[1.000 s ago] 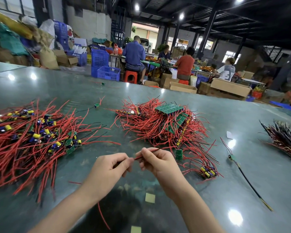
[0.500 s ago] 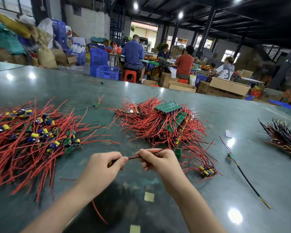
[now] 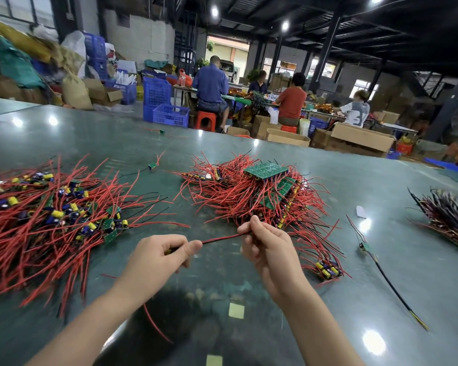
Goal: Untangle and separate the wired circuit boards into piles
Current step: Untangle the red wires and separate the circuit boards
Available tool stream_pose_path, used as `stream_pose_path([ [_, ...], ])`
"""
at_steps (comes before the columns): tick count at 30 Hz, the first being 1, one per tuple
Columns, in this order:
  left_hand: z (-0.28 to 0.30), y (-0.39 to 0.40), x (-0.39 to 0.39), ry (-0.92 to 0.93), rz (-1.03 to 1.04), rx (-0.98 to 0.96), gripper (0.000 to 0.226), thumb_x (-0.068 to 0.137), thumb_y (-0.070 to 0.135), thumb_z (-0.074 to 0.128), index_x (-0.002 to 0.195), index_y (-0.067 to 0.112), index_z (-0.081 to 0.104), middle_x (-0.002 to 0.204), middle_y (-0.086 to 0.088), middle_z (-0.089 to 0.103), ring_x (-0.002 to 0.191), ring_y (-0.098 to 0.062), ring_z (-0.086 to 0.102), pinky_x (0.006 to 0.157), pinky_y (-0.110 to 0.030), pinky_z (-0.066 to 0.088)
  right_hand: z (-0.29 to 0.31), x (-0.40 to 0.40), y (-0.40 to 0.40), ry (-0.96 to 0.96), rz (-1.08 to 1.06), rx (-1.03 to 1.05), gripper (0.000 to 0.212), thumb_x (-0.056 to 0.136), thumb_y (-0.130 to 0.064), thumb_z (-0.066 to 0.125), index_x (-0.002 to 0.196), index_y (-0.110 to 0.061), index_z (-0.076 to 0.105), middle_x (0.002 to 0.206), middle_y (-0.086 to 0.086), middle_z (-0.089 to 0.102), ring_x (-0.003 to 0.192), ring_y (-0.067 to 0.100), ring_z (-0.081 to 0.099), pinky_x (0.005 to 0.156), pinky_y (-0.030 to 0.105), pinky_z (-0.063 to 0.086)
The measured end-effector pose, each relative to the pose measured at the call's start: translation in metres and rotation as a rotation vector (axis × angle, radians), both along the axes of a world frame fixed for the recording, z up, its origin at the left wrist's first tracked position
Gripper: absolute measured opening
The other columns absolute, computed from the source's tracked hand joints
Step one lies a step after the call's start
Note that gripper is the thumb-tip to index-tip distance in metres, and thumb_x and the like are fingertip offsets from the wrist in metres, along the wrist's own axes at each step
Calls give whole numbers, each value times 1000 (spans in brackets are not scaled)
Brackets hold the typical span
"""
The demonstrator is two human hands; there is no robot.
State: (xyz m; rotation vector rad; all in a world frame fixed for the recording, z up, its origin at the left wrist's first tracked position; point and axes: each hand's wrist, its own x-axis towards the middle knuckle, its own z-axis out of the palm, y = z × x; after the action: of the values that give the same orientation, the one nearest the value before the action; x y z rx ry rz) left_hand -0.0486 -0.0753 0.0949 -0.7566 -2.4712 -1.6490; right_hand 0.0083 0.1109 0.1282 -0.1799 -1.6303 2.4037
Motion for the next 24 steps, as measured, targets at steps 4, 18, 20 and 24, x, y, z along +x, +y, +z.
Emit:
stream_pose_path([
  [4,1,-3,0,30,-5,2,39,72,58,52,57,24,63,45,-1,52,42,-4,44,50,-15,32,-1,1,-3,18,16,21,26,71,-30,62,62,-8,71,50,-2,54,42,1,45,43,9,37],
  [18,12,10,18,-133,-303,193,23,91,17,52,76,9,67,47,0,48,43,1,39,46,-6,30,-21,-1,-30,157,133,177,23,72,-27,64,87,-12,72,59,0,61,55,9,53,58,17,44],
  [20,11,11,18,-104,-284,169,22,92,14,51,79,10,67,46,0,46,44,0,39,48,-8,31,-19,0,-29,154,108,256,16,80,-21,61,84,-9,71,59,0,64,53,7,54,56,16,45],
  [24,8,10,17,-59,-223,144,19,92,12,56,83,27,65,45,-1,47,45,-4,40,50,-12,33,-15,0,-25,153,13,391,20,88,-7,59,74,-11,72,58,-2,63,50,5,51,53,15,43],
])
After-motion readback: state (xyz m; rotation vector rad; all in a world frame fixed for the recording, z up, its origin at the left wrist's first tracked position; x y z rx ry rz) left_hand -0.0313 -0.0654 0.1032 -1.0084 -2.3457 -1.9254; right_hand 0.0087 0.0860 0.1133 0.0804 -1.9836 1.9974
